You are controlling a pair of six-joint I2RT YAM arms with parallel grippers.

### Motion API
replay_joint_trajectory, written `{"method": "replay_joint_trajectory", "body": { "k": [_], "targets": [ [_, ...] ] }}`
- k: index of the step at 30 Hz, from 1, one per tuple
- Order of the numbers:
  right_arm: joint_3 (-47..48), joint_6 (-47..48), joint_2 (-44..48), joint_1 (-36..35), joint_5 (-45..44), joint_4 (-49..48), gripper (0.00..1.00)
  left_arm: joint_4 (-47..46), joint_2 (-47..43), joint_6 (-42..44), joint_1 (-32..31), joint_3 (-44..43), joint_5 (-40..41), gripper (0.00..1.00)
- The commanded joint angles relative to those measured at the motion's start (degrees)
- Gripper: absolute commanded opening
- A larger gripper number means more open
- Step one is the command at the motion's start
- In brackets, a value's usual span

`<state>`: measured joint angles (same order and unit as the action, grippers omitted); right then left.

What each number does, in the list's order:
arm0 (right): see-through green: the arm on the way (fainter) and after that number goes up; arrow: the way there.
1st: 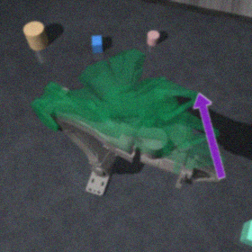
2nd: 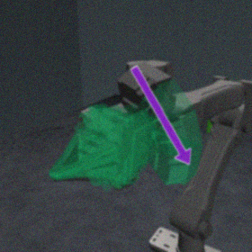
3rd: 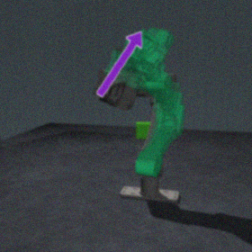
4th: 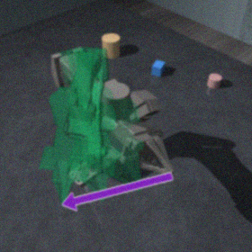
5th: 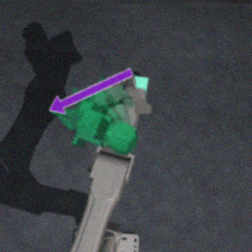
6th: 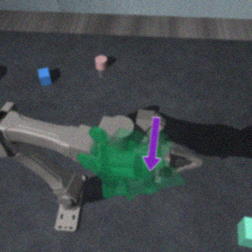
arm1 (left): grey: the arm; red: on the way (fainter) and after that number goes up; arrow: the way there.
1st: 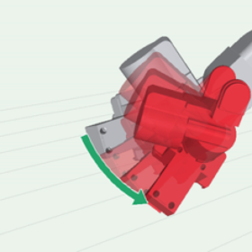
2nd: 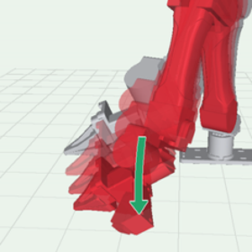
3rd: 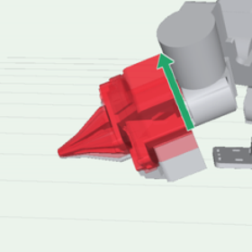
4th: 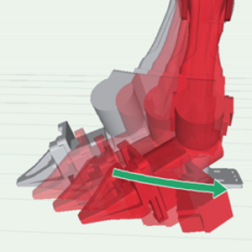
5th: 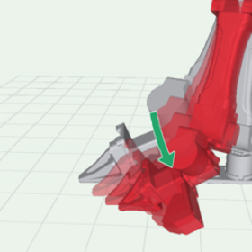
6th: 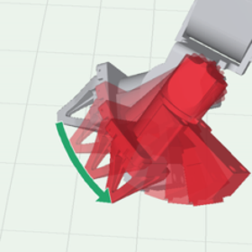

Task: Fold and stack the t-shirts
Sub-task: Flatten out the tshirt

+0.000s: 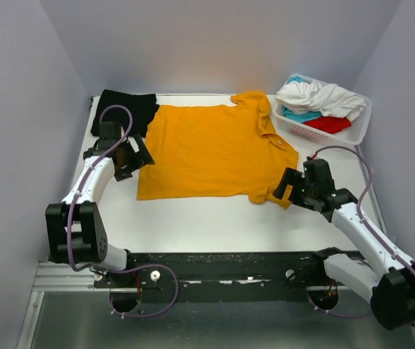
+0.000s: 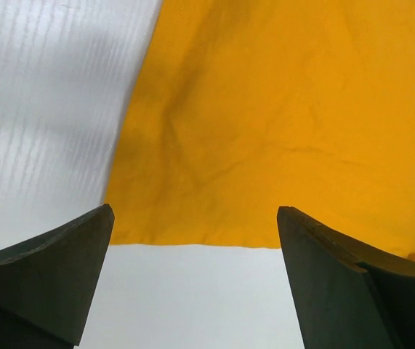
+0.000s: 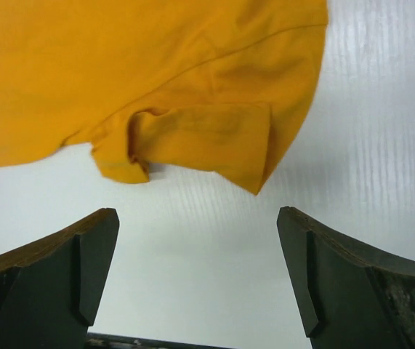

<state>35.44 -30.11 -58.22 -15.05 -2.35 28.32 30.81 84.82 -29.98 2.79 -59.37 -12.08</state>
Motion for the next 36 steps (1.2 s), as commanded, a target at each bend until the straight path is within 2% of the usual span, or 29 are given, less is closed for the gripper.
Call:
{"method": "replay_joint_trajectory", "body": {
  "k": [1,3,5,8,11,13,16,20,22,26,30,33,36],
  "targets": [
    [3.8,-5.0,7.9,-0.3,7.2,3.1,1.0,1.4,-7.6,-3.4,-2.6,-0.3,7.8,0.99],
    [4.5,-5.1,9.7,-0.4,6.0,-0.1,1.0,0.2,-8.8,-3.9,-6.7,-0.3,7.6,0.98],
    [4.6,-4.9,8.7,-0.3,4.9,-4.1,1.0,-4.4,-8.4,-3.8,-10.0,0.4,3.3,0.98],
    [3.9,-2.5,0.9,-0.3,9.2,-13.4,1.0,-9.7,-3.8,-4.5,-13.5,-0.3,-5.3,0.99],
    [7.2,0.3,-10.8,-0.3,11.7,-17.1,1.0,-12.2,2.1,-5.8,-14.2,-1.9,-10.7,0.99],
    [9.9,0.2,-18.0,-0.3,10.4,-18.9,1.0,-12.2,5.6,-6.2,-14.3,-2.6,-10.4,0.99],
    [11.3,-0.6,-25.8,-0.5,13.7,-22.0,1.0,-11.1,8.5,-6.0,-14.3,-2.6,-8.4,0.99],
    [9.0,-2.3,-30.3,-0.9,18.7,-22.2,1.0,-11.0,10.2,-5.5,-14.3,-1.1,-6.6,0.99],
    [5.8,-2.7,-27.9,-1.3,19.5,-20.5,1.0,-10.8,10.7,-5.5,-14.3,-0.5,-5.7,0.99],
    [0.1,-3.5,-16.0,-1.6,18.2,-12.1,1.0,-11.2,11.5,-5.7,-14.3,0.4,-4.3,0.99],
    [-5.5,-5.5,-2.6,-1.6,28.0,-6.1,1.0,-11.1,12.3,-5.5,-14.1,0.5,-2.6,0.99],
    [-11.5,-10.0,4.0,-1.6,35.0,-4.9,1.0,-10.6,12.3,-5.7,-14.1,0.0,-2.3,0.99],
    [-11.0,-8.1,7.3,-1.6,31.3,2.1,1.0,-10.3,11.4,-5.5,-14.1,-0.1,-2.1,0.99]
  ]
}}
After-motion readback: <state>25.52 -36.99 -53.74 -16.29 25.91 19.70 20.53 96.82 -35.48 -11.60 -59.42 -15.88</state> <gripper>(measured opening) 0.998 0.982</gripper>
